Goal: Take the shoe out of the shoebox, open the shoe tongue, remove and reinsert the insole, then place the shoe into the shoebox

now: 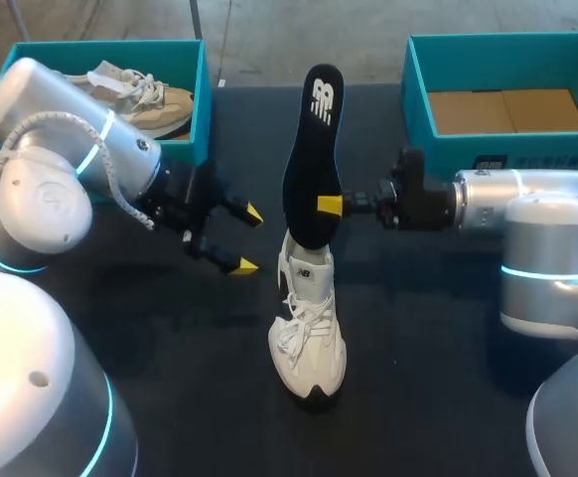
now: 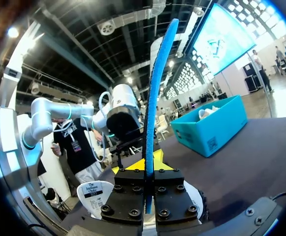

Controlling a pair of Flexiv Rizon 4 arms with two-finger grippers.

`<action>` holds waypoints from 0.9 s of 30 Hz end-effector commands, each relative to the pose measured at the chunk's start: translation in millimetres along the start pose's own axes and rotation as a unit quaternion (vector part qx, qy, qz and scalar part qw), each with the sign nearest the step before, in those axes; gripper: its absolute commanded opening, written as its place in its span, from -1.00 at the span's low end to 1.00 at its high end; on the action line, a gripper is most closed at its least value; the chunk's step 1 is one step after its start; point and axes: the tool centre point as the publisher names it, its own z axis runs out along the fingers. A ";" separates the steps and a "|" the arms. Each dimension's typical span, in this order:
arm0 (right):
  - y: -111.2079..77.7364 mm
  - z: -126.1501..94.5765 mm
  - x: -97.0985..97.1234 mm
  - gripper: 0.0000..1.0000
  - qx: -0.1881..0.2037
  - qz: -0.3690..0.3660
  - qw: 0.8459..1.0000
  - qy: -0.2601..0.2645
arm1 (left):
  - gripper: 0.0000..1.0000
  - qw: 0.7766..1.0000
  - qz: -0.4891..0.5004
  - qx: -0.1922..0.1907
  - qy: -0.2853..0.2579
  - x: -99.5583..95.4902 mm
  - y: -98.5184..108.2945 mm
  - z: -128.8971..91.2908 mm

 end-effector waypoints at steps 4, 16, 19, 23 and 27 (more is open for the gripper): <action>-7.6 10.2 -4.5 -1.00 0.004 0.007 1.000 -0.001 | 1.00 1.000 0.001 0.003 -0.002 -9.9 1.5 12.8; -17.5 12.1 -8.3 -1.00 0.012 -0.022 1.000 -0.013 | 1.00 1.000 0.010 0.001 -0.011 -11.4 1.3 15.6; -18.6 11.4 -9.0 -1.00 0.015 -0.031 0.999 -0.015 | 1.00 1.000 0.010 0.001 -0.011 -11.4 1.3 15.6; -19.5 9.3 -11.2 -1.00 0.018 -0.033 0.999 -0.017 | 1.00 1.000 0.010 0.001 -0.011 -11.4 1.3 15.6; -21.5 10.2 -13.8 -1.00 0.029 -0.036 0.999 -0.014 | 1.00 1.000 0.010 0.001 -0.011 -11.4 1.3 15.6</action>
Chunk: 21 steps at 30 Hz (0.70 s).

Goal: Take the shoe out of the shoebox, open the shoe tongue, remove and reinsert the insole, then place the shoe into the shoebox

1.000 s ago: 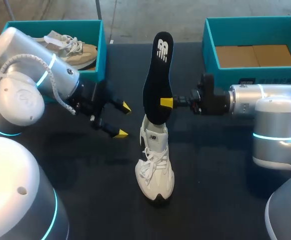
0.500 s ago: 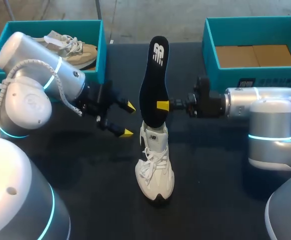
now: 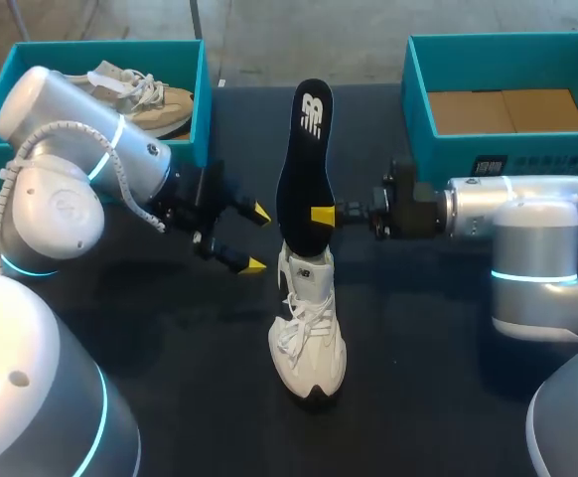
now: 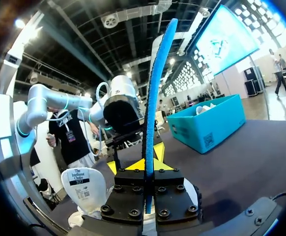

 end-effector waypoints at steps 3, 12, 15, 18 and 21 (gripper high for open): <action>-4.9 3.8 -2.9 -1.00 0.016 0.001 1.000 0.007 | 1.00 1.000 0.000 -0.001 -0.001 0.3 0.2 0.9; -20.1 4.1 -4.1 -1.00 0.025 0.008 1.000 0.009 | 1.00 1.000 0.000 -0.001 -0.001 0.3 0.2 0.9; -24.2 4.1 -3.4 -1.00 0.028 0.014 0.999 0.006 | 1.00 1.000 0.000 -0.001 -0.001 0.3 0.2 0.9; -29.6 4.7 -2.4 -1.00 0.032 0.020 0.999 0.006 | 1.00 1.000 0.000 -0.001 -0.001 0.3 0.2 0.9; -33.3 4.3 -1.2 -1.00 0.036 0.024 0.999 0.004 | 1.00 1.000 0.000 -0.001 -0.001 0.3 0.2 0.9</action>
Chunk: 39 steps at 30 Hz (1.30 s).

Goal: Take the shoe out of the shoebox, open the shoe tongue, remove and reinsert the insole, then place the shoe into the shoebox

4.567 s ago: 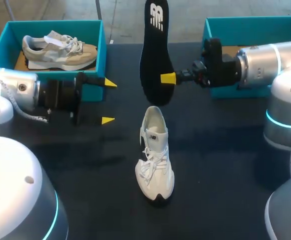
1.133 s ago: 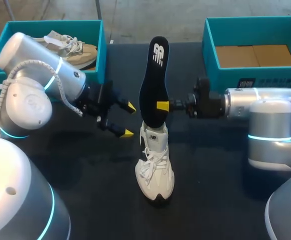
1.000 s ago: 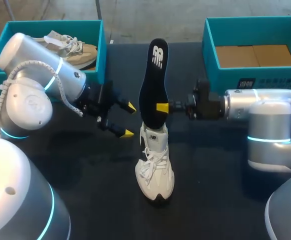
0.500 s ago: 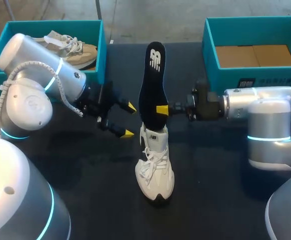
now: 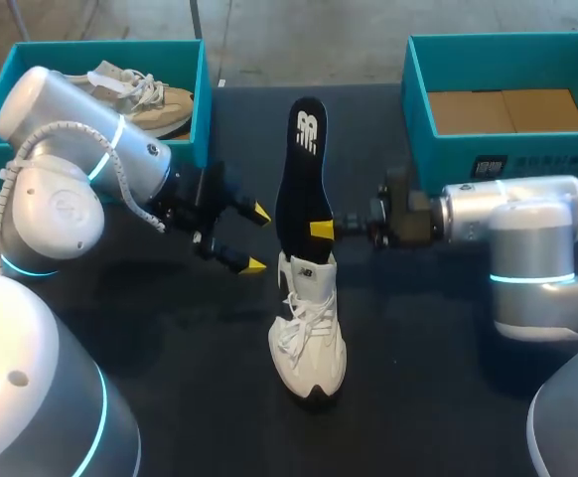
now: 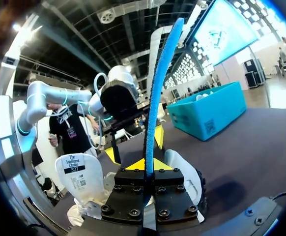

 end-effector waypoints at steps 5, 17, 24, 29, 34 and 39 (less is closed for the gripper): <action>-10.9 1.7 3.1 -1.00 0.007 0.008 1.000 -0.005 | 1.00 1.000 0.000 -0.001 -0.001 0.2 0.2 0.8; -29.5 0.6 12.3 -1.00 0.019 0.022 1.000 -0.008 | 1.00 1.000 0.000 -0.001 -0.001 0.2 0.2 0.8; -37.4 -0.5 19.5 -1.00 0.031 0.034 0.999 -0.010 | 1.00 1.000 0.000 -0.001 -0.001 0.2 0.2 0.8; -39.2 -1.6 20.9 -1.00 0.030 0.039 0.999 -0.011 | 1.00 1.000 0.000 -0.001 -0.001 0.2 0.2 0.8; -33.6 0.9 19.8 -0.80 0.029 0.033 0.999 -0.008 | 1.00 1.000 0.000 -0.001 -0.001 0.2 0.2 0.8; -30.3 2.6 19.9 -0.36 0.032 0.028 0.999 -0.008 | 1.00 1.000 0.000 -0.001 -0.001 0.2 0.2 0.8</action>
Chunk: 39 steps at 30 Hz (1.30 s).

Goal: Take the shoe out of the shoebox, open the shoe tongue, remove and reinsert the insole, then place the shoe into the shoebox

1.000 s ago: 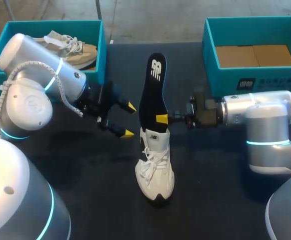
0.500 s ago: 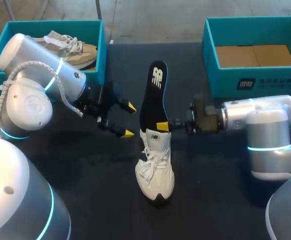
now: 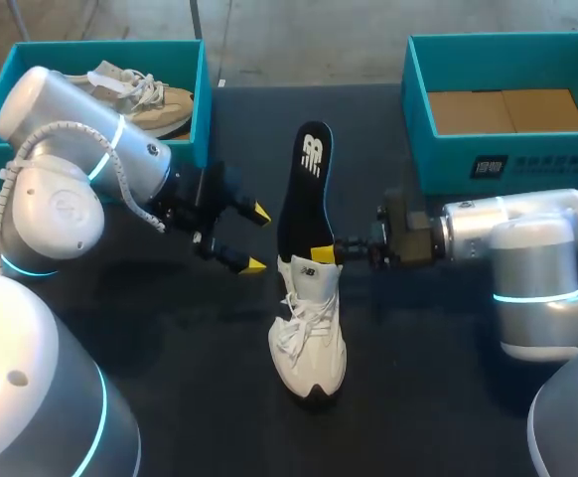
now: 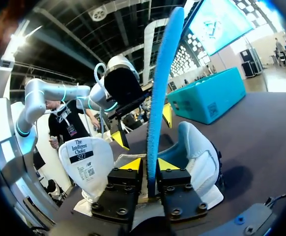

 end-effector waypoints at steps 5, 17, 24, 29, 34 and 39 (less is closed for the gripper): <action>2.1 4.4 0.1 -0.27 0.003 -0.004 1.000 -0.002 | 1.00 1.000 0.000 -0.001 -0.001 0.2 0.2 0.7; 16.7 7.1 -7.4 -0.19 -0.003 -0.021 1.000 -0.002 | 1.00 1.000 0.000 -0.001 -0.001 0.2 0.2 0.7; 28.4 10.6 -12.9 -0.18 -0.004 -0.032 0.999 0.003 | 1.00 1.000 0.000 -0.001 -0.001 0.2 0.2 0.7; 36.0 15.1 -18.7 -0.18 0.001 -0.037 0.999 0.011 | 1.00 1.000 0.000 -0.001 -0.001 0.2 0.2 0.7; 38.6 15.7 -22.4 -0.29 0.004 -0.036 0.999 0.012 | 1.00 1.000 0.000 -0.001 -0.001 0.2 0.2 0.7; 33.3 13.7 -22.7 -1.00 0.002 -0.031 0.999 0.009 | 1.00 1.000 0.000 -0.001 -0.001 0.2 0.2 0.7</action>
